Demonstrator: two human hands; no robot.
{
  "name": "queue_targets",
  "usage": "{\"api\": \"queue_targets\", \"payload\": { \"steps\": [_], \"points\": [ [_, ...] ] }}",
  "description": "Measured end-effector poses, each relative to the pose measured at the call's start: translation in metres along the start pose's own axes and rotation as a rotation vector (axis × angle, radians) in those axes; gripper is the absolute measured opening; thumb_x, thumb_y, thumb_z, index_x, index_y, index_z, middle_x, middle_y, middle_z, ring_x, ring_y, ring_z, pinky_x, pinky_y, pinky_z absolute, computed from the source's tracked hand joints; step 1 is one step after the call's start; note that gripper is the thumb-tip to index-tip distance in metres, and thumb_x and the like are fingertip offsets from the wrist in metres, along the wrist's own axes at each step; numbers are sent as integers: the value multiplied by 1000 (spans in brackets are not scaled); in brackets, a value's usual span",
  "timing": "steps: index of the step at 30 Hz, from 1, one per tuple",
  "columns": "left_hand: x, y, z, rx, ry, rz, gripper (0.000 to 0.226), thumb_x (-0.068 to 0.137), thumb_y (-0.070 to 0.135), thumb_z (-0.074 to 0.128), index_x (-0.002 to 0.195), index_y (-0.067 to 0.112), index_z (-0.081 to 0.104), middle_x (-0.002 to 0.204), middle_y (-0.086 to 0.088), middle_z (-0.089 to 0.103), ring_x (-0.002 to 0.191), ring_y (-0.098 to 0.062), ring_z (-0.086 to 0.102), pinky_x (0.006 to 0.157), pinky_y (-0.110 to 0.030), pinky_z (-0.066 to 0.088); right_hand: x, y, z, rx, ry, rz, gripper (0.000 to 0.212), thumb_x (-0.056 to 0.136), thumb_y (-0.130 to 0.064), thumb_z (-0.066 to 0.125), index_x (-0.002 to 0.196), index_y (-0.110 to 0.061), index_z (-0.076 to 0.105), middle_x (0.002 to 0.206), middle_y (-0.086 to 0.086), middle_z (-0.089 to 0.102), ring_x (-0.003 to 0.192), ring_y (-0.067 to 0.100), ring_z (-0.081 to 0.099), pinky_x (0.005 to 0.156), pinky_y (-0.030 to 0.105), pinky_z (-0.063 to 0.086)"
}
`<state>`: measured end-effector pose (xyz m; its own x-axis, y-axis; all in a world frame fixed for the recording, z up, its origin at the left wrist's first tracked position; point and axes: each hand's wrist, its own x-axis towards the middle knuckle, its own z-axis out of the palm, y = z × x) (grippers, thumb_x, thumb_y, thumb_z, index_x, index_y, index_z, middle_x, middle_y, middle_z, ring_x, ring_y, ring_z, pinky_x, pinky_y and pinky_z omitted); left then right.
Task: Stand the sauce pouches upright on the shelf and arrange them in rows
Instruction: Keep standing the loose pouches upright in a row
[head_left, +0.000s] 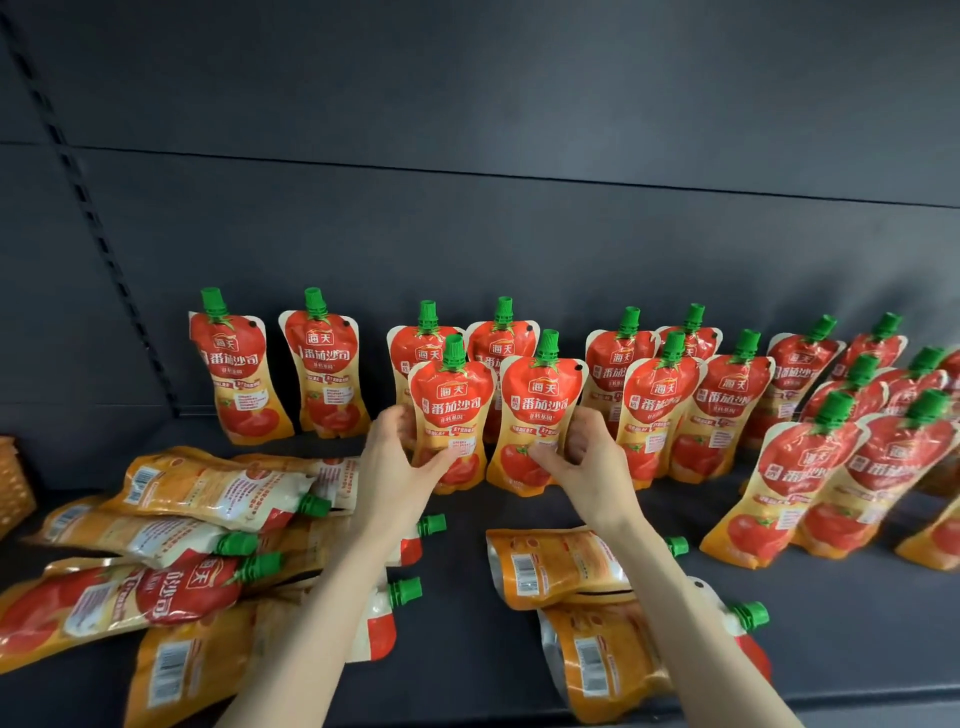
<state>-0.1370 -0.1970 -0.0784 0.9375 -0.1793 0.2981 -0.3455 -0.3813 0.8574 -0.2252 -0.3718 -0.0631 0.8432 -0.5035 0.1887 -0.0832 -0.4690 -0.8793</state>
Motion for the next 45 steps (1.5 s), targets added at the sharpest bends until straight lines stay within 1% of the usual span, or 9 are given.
{"api": "queue_targets", "payload": {
  "steps": [5,10,16,22,28,34,37,41,45],
  "points": [
    [-33,7,-2,30,162,158,39,79,26,71,114,15,56,111,-1,55,100,-7,53,80,-14,43,-28,3,-16,-30,135,-78,48,84,-25,68,127,-14,48,119,-4,59,109,9,56,90,20,46],
    [-68,32,16,40,-206,248,23,84,33,64,103,20,62,107,8,60,99,1,54,79,-4,38,-65,17,-42,-73,124,-130,16,87,-19,64,103,-18,63,96,-8,67,89,2,63,73,7,47],
    [-95,51,39,293,-519,149,62,84,60,49,133,23,47,137,7,47,123,-11,45,102,-29,39,-104,54,-80,-180,55,-166,5,83,-26,69,87,-23,67,86,-11,66,85,9,61,72,22,48],
    [-124,58,48,585,-514,86,96,59,87,29,133,28,43,128,7,44,119,-17,42,97,-33,36,-123,82,-105,-374,-92,-358,41,81,-61,50,91,-27,71,110,-23,58,94,7,48,88,33,42],
    [-159,73,47,688,-471,-10,59,74,74,49,114,30,44,124,5,44,115,-20,44,97,-39,31,-131,89,-111,-399,-193,-264,76,65,-89,30,107,-35,64,129,-16,51,123,11,40,110,51,20],
    [-168,79,46,678,-412,-55,55,71,75,51,104,31,45,113,9,54,109,-18,49,89,-40,34,-134,82,-111,-410,-122,-101,97,58,-77,62,130,-14,43,141,2,40,132,24,30,105,43,29],
    [-176,79,48,663,-354,-127,68,72,71,54,123,27,43,125,3,51,118,-23,46,97,-43,33,-135,76,-110,-440,-110,3,109,60,-69,69,143,-11,28,149,7,29,136,28,23,108,43,25],
    [-189,78,49,680,-317,-197,84,74,71,53,138,21,34,138,-2,43,127,-26,40,104,-46,29,-137,70,-107,-376,-136,45,108,63,-61,74,144,-11,25,143,6,40,130,29,34,106,40,30],
    [-187,79,46,549,-330,-266,77,64,74,60,120,23,53,118,1,56,111,-21,54,101,-45,38,-138,69,-105,-102,-157,97,101,59,-47,83,139,-19,30,129,1,54,118,23,52,100,47,43]
  ]
}}
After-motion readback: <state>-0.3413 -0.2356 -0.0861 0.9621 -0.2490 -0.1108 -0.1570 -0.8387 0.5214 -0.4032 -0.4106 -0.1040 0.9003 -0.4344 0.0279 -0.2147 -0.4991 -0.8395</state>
